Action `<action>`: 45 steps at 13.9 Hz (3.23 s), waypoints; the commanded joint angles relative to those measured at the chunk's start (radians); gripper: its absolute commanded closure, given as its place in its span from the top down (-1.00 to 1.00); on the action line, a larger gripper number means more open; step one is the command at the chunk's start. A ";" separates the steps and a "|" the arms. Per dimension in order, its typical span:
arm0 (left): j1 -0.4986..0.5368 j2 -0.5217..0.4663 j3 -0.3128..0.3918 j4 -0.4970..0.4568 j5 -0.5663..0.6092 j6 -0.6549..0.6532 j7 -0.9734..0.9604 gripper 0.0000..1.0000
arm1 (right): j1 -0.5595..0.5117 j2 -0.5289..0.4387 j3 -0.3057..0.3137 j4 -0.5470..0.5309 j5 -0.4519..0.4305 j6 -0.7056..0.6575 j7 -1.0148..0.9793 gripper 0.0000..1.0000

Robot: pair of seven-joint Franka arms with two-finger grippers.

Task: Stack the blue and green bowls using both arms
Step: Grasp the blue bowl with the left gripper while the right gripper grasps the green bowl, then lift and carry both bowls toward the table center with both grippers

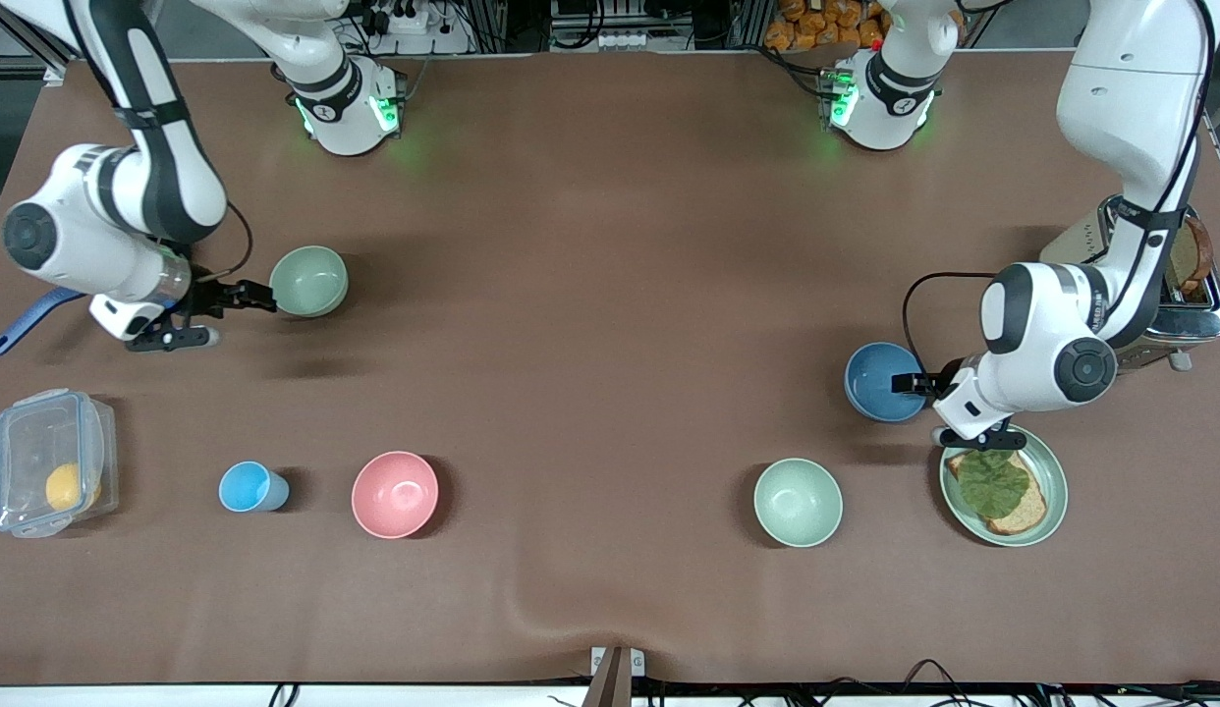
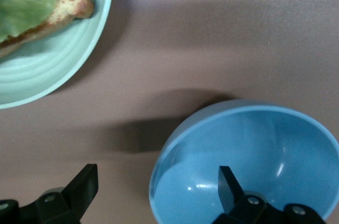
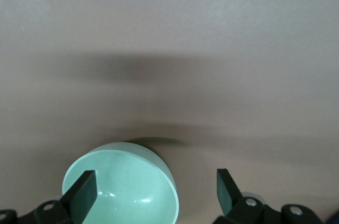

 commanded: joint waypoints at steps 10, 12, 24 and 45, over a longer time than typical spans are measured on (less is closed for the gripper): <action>-0.034 -0.027 -0.007 0.002 0.024 0.074 -0.098 -1.00 | 0.006 -0.030 0.000 -0.247 0.011 0.316 -0.122 0.62; -0.030 -0.088 -0.011 0.000 0.024 0.056 -0.095 -1.00 | -0.014 -0.023 -0.001 -0.255 0.011 0.336 -0.162 0.34; -0.025 -0.304 -0.175 0.222 -0.276 -0.222 -0.544 -1.00 | 0.093 -0.104 0.005 -0.198 0.130 0.104 0.006 -1.00; -0.102 -0.259 -0.172 0.227 -0.317 -0.236 -0.740 -1.00 | 0.883 0.264 0.000 0.274 0.156 0.225 1.410 -1.00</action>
